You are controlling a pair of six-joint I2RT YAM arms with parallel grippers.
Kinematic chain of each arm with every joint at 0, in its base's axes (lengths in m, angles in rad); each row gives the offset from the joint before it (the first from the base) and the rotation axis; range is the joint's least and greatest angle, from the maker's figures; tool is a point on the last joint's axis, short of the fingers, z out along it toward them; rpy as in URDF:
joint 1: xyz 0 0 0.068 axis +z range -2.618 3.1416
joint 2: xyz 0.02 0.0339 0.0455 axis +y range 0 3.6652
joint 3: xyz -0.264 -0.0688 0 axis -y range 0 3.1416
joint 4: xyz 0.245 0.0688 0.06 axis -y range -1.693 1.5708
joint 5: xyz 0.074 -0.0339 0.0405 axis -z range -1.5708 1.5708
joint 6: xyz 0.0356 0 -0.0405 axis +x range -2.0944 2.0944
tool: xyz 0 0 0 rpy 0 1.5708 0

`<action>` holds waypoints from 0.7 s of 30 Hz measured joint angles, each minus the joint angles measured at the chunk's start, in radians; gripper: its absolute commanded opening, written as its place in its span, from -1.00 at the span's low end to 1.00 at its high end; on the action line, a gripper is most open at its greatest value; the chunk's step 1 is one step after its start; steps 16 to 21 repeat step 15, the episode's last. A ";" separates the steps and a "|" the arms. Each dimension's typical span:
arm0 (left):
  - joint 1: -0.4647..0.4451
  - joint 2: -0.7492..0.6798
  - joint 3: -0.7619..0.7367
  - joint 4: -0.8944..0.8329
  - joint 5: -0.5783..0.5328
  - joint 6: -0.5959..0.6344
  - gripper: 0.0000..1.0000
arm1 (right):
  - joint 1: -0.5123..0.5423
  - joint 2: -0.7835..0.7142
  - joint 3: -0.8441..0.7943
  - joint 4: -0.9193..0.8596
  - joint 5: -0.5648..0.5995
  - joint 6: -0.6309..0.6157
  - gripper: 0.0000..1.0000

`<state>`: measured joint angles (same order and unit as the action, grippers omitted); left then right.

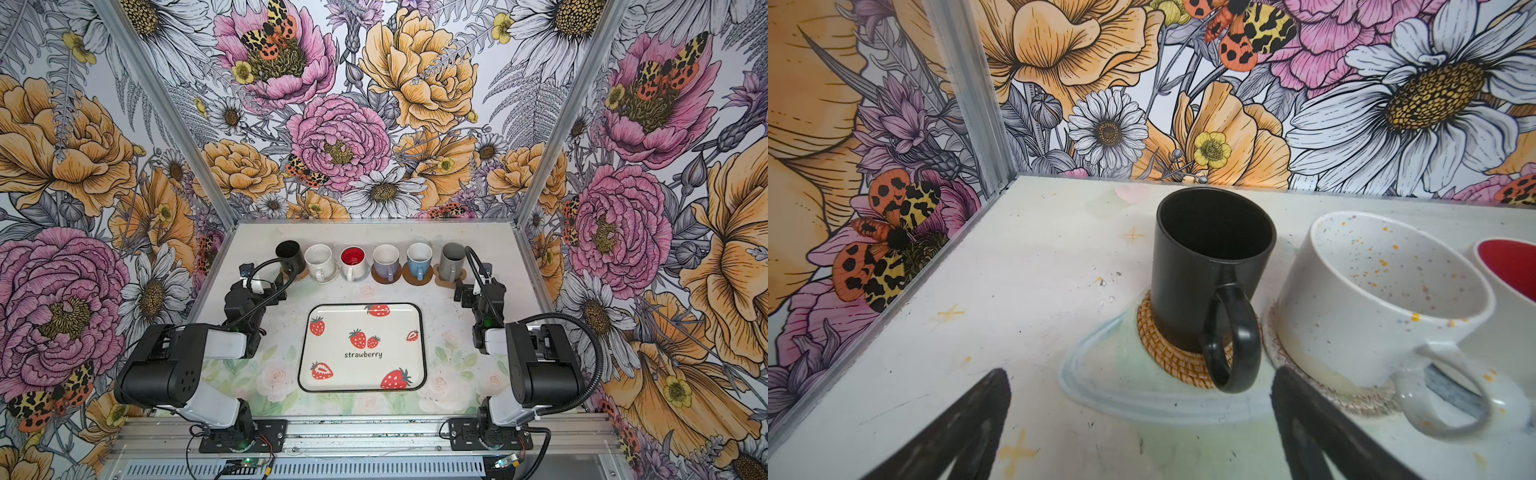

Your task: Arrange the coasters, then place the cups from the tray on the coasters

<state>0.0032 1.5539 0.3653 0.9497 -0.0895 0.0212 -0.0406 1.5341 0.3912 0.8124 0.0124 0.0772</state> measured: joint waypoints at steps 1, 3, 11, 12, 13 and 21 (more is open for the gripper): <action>0.000 0.000 0.000 -0.002 -0.002 0.000 0.98 | 0.000 0.000 0.000 0.002 0.000 0.000 0.99; 0.000 0.000 0.000 -0.004 -0.005 0.000 0.98 | 0.000 0.000 0.000 0.003 0.000 0.000 0.99; 0.000 0.000 0.000 -0.004 -0.009 0.000 0.98 | 0.000 0.000 0.000 0.004 0.000 0.000 0.99; 0.000 0.000 0.000 -0.004 -0.011 0.000 0.98 | 0.000 0.000 0.000 0.005 0.000 0.000 0.99; 0.000 0.000 0.000 -0.004 -0.011 0.000 0.98 | 0.000 0.000 0.000 0.006 0.000 0.000 0.99; 0.000 0.000 0.000 -0.004 -0.011 0.000 0.98 | 0.000 0.000 0.000 0.008 0.000 0.000 0.99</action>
